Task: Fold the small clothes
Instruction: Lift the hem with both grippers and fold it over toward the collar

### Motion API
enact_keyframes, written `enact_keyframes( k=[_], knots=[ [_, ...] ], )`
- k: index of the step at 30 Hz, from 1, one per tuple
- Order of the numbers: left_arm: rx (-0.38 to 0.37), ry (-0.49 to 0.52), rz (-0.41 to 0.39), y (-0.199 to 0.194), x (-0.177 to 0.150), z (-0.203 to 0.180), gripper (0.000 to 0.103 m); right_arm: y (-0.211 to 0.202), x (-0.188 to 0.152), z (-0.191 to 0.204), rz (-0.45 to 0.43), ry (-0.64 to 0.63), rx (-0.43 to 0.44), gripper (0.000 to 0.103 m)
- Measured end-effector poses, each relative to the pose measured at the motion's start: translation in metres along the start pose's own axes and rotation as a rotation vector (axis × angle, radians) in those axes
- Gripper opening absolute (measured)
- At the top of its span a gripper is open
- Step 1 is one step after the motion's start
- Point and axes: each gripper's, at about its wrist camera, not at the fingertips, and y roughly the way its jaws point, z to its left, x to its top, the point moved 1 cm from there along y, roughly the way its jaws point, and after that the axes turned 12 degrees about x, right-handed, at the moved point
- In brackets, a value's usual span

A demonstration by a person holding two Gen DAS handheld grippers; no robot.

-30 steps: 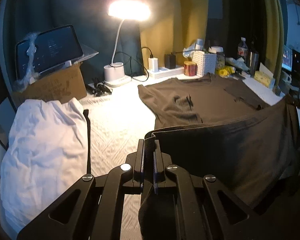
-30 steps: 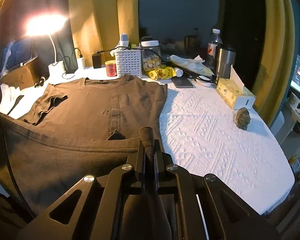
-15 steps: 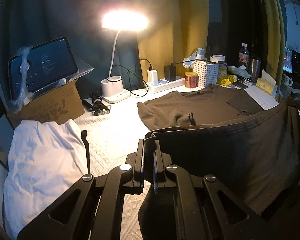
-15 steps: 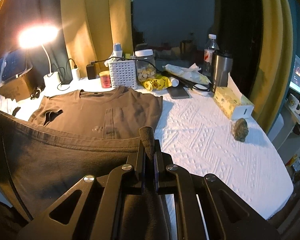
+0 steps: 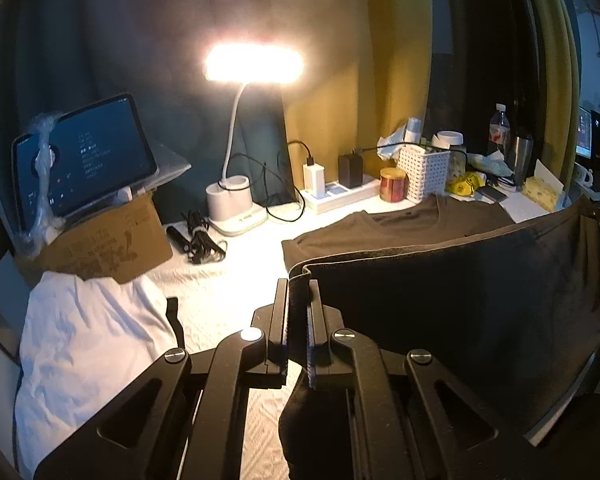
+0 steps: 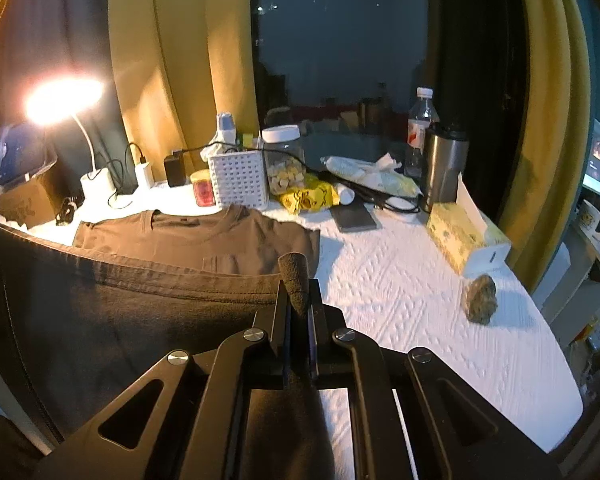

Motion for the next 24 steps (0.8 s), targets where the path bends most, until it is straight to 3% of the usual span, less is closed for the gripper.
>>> enact_keyframes(
  k=[24],
  knots=[
    [0.008,0.007,-0.032,0.065,0.049,0.002,0.005,0.066,0.067,-0.022,-0.043,-0.015,0.004,0.007]
  ],
)
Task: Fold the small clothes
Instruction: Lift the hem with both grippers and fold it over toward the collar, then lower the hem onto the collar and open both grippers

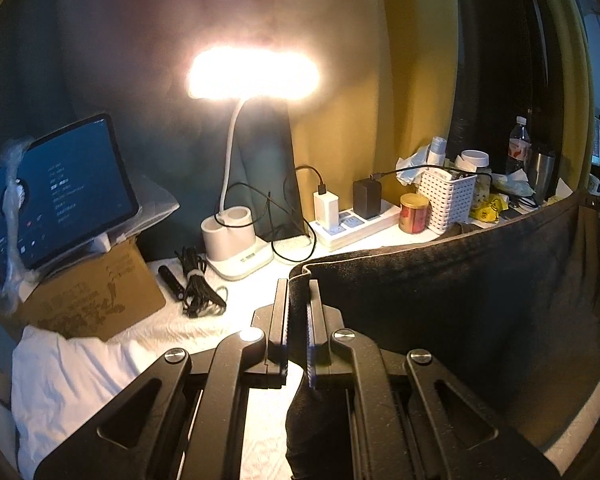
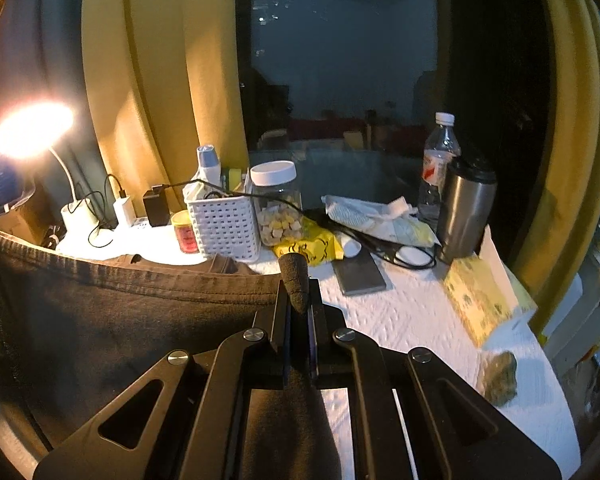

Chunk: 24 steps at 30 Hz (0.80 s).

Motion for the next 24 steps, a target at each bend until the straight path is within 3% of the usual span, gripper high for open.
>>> enact_keyframes(
  k=[24],
  knots=[
    [0.004,0.07,-0.038,0.092,0.051,-0.008,0.005,0.081,0.045,-0.028,-0.016,-0.038,-0.031,0.007]
  ],
)
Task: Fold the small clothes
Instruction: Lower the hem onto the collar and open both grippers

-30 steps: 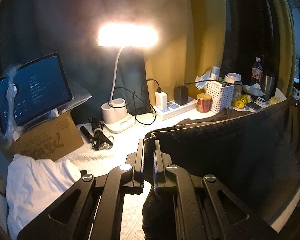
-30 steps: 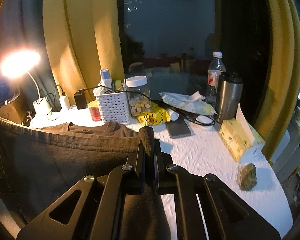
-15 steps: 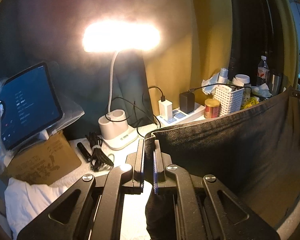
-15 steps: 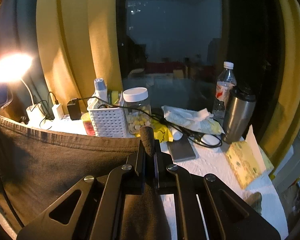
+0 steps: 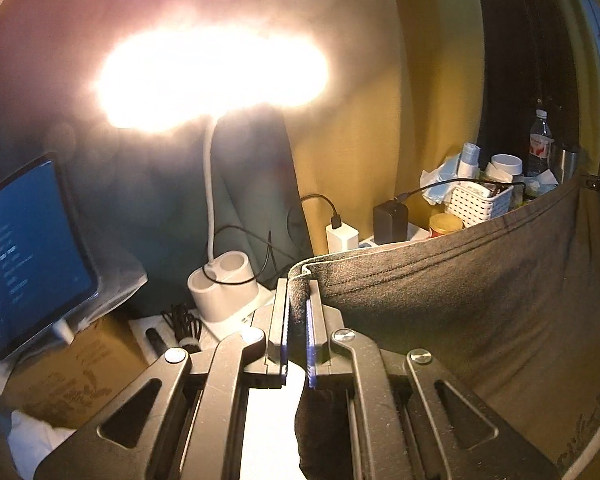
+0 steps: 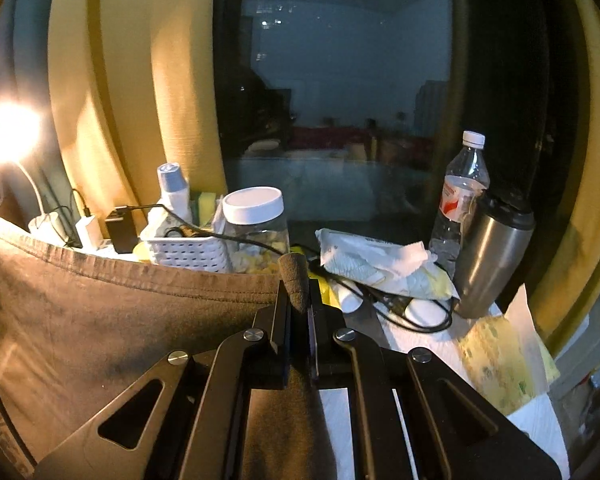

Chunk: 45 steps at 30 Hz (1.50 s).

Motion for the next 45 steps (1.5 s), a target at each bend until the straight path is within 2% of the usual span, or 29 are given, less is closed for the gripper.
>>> enact_keyframes(
  k=[13,31,35,39,44,45],
  knots=[
    [-0.019,0.033,0.061,0.066,-0.001,-0.012,0.005,0.058,-0.008,-0.016,0.063,-0.008,-0.043,0.007],
    [-0.04,0.063,0.194,0.129,-0.033,-0.029,0.005,0.119,-0.041,-0.026,0.196,0.02,-0.086,0.007],
    [-0.043,0.066,0.238,0.141,-0.04,-0.03,0.005,0.124,-0.043,-0.03,0.211,0.038,-0.121,0.008],
    [-0.015,0.118,0.259,0.146,-0.046,-0.036,0.005,0.126,-0.045,-0.042,0.23,0.084,-0.153,0.008],
    [0.024,0.131,0.298,0.154,-0.05,-0.041,0.007,0.128,-0.047,-0.05,0.253,0.099,-0.173,0.008],
    [0.031,0.129,0.306,0.155,-0.05,-0.041,0.007,0.129,-0.047,-0.051,0.257,0.1,-0.173,0.011]
  ],
)
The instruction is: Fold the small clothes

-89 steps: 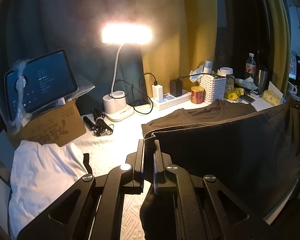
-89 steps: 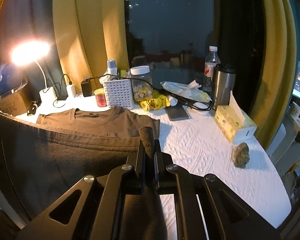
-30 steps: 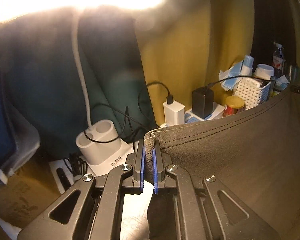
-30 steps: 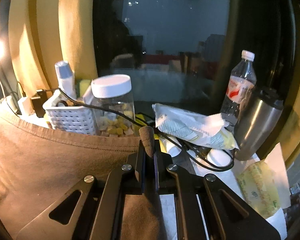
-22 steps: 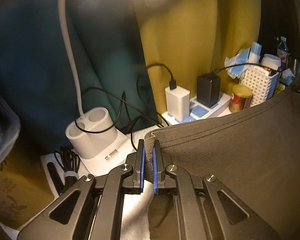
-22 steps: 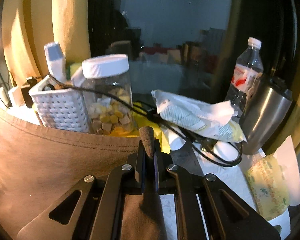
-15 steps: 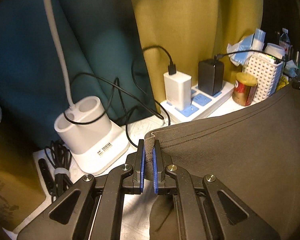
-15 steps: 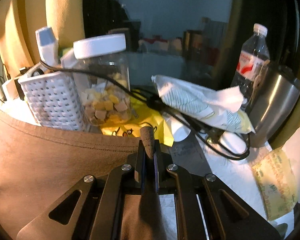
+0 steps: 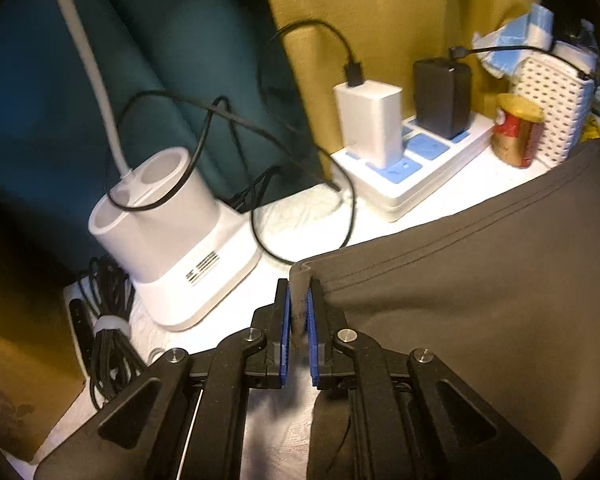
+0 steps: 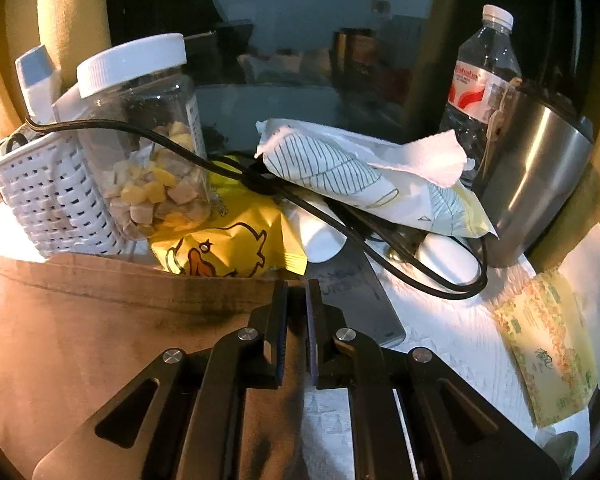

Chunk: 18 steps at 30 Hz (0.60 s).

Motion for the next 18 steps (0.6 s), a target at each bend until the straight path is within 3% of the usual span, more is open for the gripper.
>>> enact_keyframes(
  k=[1,3,4,7,8,18],
  knots=[
    [0.007,-0.01,0.017,0.002,0.0,0.002,0.008,0.0,0.0,0.0,0.002,0.001,0.0,0.015],
    [0.018,-0.03,0.035,0.003,-0.001,0.008,0.01,0.0,0.001,-0.003,0.002,0.006,-0.006,0.044],
    [0.023,-0.044,0.042,0.003,-0.002,0.012,0.015,-0.001,0.001,-0.004,0.0,0.009,-0.005,0.048],
    [0.035,-0.091,0.043,-0.002,-0.003,0.025,0.058,-0.006,0.001,-0.005,-0.004,0.013,-0.004,0.049],
    [0.032,-0.118,0.038,-0.006,-0.004,0.03,0.061,-0.008,0.001,-0.006,-0.005,0.012,-0.005,0.049],
    [-0.027,-0.199,0.031,-0.04,-0.017,0.043,0.061,-0.042,-0.004,0.008,-0.02,0.008,-0.012,0.049]
  ],
)
